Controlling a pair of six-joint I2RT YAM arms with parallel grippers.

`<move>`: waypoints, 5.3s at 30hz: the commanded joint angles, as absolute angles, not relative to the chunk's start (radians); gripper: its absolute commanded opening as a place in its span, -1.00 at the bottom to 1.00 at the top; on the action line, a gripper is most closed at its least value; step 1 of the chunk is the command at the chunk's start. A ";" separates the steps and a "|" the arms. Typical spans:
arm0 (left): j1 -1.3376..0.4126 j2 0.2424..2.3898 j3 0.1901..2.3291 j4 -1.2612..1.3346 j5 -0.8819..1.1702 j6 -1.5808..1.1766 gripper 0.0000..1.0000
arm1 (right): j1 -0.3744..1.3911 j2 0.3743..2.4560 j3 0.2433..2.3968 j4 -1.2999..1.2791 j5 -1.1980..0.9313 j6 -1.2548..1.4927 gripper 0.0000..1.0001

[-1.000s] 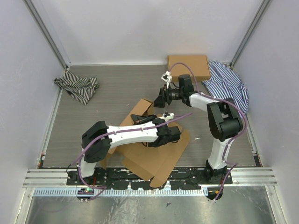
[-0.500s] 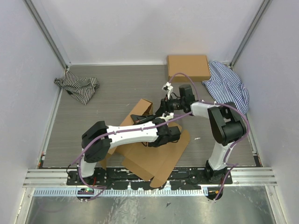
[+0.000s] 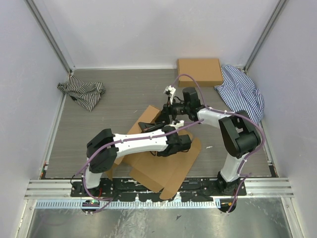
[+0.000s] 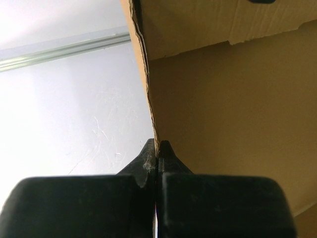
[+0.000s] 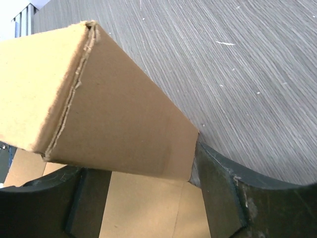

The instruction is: Fold the paper box

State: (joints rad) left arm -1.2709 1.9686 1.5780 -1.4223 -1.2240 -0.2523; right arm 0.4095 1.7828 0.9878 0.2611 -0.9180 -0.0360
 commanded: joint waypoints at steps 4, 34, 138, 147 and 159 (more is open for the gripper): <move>-1.285 1.994 1.598 -1.437 -1.131 -0.280 -1.00 | 0.445 1.785 0.993 0.438 -0.823 0.026 0.28; -1.411 1.702 1.907 -1.730 -1.058 -0.749 -0.14 | 0.492 1.608 0.905 0.388 -0.400 0.145 -0.97; -0.820 1.164 1.051 -0.438 -0.391 -0.828 0.06 | 0.569 1.028 0.481 0.343 0.344 0.272 -0.97; -0.817 1.147 1.015 -0.450 -0.408 -0.861 0.10 | 0.569 1.019 0.494 0.333 0.336 0.278 -0.97; -0.813 1.100 0.916 -0.355 -0.308 -0.981 0.15 | 0.569 1.005 0.513 0.317 0.290 0.305 -0.97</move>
State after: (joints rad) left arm -0.8150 1.1252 0.9565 -0.4091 -0.3481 -0.9264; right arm 0.5629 1.0409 0.4557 0.2512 0.3237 0.2626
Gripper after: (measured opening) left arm 0.571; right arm 0.123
